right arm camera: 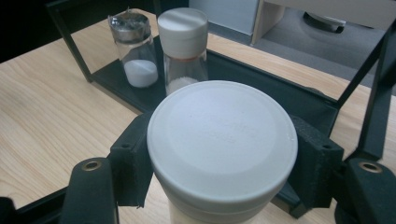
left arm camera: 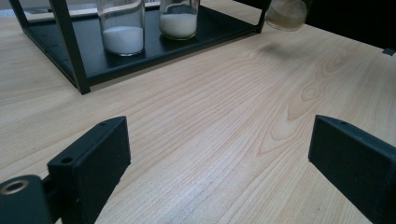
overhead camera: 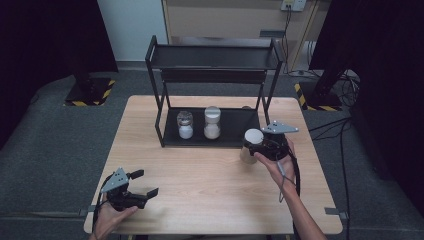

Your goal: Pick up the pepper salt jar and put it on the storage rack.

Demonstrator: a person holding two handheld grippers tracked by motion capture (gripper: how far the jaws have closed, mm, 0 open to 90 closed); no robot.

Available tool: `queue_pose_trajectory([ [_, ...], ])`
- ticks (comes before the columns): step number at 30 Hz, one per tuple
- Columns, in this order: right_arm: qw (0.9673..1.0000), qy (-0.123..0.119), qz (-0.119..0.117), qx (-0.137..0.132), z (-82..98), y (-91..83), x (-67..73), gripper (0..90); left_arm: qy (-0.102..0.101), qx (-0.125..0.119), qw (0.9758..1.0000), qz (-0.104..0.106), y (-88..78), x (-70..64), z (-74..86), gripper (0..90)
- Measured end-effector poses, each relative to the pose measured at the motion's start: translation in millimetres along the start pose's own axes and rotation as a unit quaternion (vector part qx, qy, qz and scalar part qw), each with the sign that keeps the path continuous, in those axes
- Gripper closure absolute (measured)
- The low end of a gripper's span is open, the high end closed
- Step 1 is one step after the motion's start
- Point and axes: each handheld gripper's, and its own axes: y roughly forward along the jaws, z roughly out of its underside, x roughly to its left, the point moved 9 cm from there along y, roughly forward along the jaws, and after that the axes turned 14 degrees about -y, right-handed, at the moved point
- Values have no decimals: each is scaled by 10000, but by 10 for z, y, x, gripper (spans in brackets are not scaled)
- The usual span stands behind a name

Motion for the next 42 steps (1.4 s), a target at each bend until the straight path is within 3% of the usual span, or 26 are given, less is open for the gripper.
queue_pose_trajectory([
  [21, 10000, -39, 35, 13, -302, 220, -53, 335, -15, 2, 10000, 13, -3, 5, 2, 47],
  [42, 9987, 203, 444, 141, -513, 569, -345, 335, -33, 11, 10000, 42, 2, 15, 6, 48],
])
